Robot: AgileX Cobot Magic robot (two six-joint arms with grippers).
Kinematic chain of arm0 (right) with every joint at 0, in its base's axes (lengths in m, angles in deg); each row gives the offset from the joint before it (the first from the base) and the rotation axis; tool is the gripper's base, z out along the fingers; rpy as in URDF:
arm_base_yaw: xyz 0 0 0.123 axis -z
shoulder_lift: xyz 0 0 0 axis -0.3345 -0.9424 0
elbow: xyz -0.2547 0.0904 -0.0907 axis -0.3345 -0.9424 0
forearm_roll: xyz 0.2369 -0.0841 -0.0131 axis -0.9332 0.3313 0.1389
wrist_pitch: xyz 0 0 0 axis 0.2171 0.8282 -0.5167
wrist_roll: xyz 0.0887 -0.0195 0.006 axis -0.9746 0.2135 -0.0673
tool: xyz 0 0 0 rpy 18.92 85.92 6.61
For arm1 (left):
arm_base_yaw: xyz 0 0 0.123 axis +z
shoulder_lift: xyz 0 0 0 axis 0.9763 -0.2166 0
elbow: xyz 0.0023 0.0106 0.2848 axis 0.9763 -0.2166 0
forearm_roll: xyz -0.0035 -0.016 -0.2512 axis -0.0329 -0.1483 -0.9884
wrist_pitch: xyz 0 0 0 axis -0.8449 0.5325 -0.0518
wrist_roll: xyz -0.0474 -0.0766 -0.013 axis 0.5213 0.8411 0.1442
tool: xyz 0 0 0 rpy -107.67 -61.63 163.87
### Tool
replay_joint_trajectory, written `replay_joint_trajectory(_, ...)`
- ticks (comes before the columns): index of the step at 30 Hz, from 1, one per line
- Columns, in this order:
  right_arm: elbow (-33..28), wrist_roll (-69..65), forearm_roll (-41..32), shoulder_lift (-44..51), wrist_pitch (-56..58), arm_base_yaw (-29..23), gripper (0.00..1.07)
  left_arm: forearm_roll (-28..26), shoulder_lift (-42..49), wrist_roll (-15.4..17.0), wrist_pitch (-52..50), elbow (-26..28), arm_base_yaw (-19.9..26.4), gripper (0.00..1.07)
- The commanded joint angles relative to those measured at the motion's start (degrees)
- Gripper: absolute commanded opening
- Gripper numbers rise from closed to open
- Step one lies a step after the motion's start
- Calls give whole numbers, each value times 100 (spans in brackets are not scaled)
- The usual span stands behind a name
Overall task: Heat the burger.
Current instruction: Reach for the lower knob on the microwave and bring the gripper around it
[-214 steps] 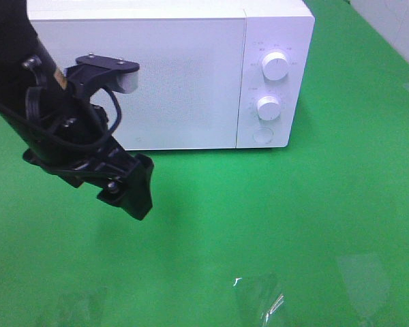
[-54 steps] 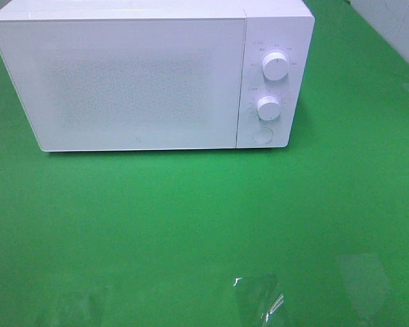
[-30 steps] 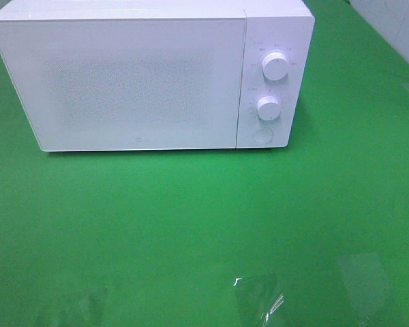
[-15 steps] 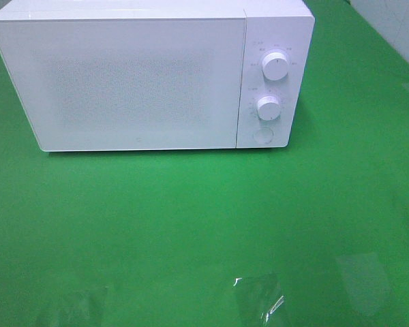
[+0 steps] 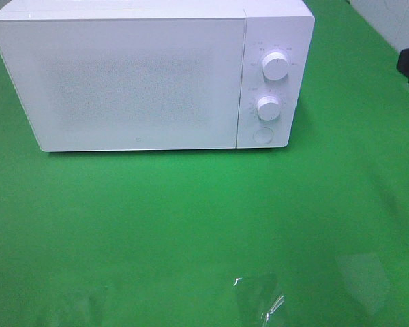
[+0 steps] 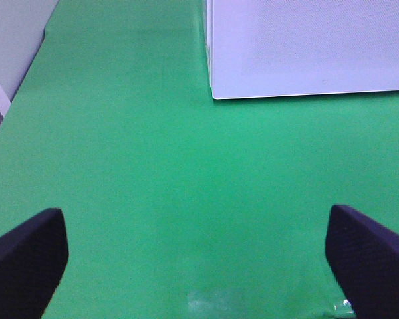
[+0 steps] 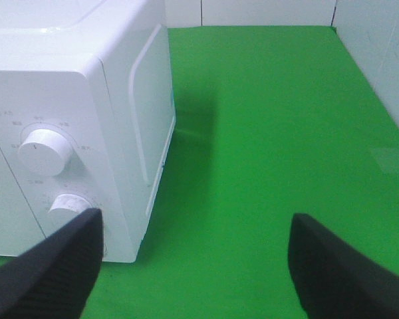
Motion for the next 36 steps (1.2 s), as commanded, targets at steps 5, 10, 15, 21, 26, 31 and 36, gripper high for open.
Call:
replay_joint_trajectory(5, -733, 332, -630, -699, -1765, 40, 73, -17, 138, 46, -69, 6, 23, 98)
replay_joint_trajectory(10, -1089, 1123, -1587, -1026, -2842, -418, 73, -17, 138, 46, -69, 6, 23, 98)
replay_joint_trajectory(15, -1209, 1788, -2263, -1324, -3512, -1123, 73, -17, 138, 46, -69, 6, 23, 98)
replay_joint_trajectory(21, -1215, 2653, -3644, -2040, -4801, -2401, 73, -17, 138, 46, -69, 6, 23, 98)
replay_joint_trajectory(26, -1152, 2659, -4544, -2481, -5460, -3128, 73, -17, 138, 46, -69, 6, 23, 98)
replay_joint_trajectory(31, -831, 2676, -5065, -2916, -5775, -3747, 73, -17, 138, 46, -69, 6, 23, 98)
replay_joint_trajectory(36, -596, 2699, -5076, -3151, -5867, -3908, 73, -17, 138, 46, -69, 6, 23, 98)
